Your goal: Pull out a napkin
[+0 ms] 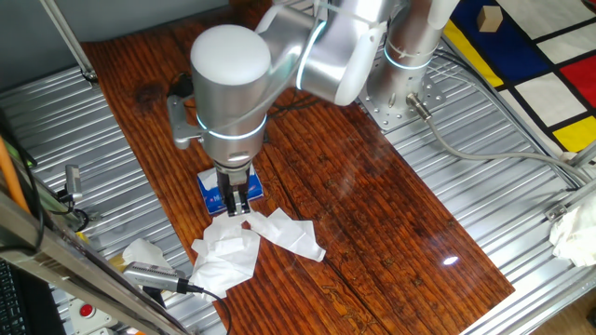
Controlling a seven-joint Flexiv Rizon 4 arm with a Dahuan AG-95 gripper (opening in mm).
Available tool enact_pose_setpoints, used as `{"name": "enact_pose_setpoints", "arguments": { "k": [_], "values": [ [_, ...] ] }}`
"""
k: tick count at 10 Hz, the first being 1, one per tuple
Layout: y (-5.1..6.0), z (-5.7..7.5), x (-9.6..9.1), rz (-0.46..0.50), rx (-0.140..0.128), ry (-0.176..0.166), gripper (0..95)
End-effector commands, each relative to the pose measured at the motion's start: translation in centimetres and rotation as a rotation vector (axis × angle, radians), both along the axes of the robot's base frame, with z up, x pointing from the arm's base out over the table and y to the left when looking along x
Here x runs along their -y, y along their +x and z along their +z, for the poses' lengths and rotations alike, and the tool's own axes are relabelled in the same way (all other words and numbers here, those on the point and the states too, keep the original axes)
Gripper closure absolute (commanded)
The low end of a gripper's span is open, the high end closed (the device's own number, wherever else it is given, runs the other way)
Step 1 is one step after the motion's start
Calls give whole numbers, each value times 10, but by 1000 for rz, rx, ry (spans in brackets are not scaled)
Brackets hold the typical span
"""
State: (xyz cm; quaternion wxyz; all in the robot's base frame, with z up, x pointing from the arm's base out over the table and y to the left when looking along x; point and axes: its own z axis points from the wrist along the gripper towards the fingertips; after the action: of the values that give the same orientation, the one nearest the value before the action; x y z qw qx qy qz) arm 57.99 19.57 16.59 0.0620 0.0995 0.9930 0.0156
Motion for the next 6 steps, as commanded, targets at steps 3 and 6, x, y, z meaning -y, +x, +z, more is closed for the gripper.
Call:
{"name": "enact_pose_setpoints", "arguments": {
  "k": [3,6],
  "values": [
    [0,-5,0,-2,2,1,950],
    [-1,-10,0,-3,-2,3,950]
  ]
}}
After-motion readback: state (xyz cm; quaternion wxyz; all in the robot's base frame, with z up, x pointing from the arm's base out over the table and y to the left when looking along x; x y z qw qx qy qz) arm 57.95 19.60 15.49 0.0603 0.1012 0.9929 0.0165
